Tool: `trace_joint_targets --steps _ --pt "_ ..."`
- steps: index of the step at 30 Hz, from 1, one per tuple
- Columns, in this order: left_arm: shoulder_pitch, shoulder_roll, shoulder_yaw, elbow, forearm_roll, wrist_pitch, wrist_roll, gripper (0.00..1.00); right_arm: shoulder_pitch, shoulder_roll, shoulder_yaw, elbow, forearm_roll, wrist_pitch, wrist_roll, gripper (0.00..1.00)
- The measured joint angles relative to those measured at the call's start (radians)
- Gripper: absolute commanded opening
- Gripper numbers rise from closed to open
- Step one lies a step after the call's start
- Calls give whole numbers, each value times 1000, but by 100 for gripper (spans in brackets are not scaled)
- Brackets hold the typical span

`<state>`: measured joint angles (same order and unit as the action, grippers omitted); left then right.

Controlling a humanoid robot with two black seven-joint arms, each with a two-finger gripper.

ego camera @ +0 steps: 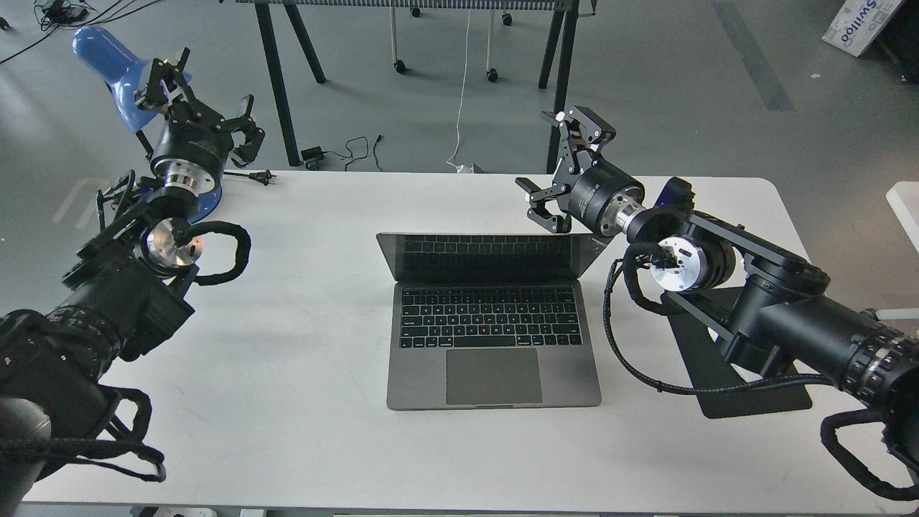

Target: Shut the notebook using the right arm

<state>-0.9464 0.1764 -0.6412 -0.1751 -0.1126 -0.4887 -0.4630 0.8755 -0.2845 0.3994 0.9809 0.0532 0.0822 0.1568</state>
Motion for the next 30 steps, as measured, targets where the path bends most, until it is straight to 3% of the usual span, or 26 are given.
trace_joint_targets --steps 12,30 --pt "0 0 0 0 0 0 0 100 -151 -120 -8 224 -94 -43 -1 100" --pt "0 -1 0 0 0 0 0 100 -366 -62 -6 189 -345 -53 12 100"
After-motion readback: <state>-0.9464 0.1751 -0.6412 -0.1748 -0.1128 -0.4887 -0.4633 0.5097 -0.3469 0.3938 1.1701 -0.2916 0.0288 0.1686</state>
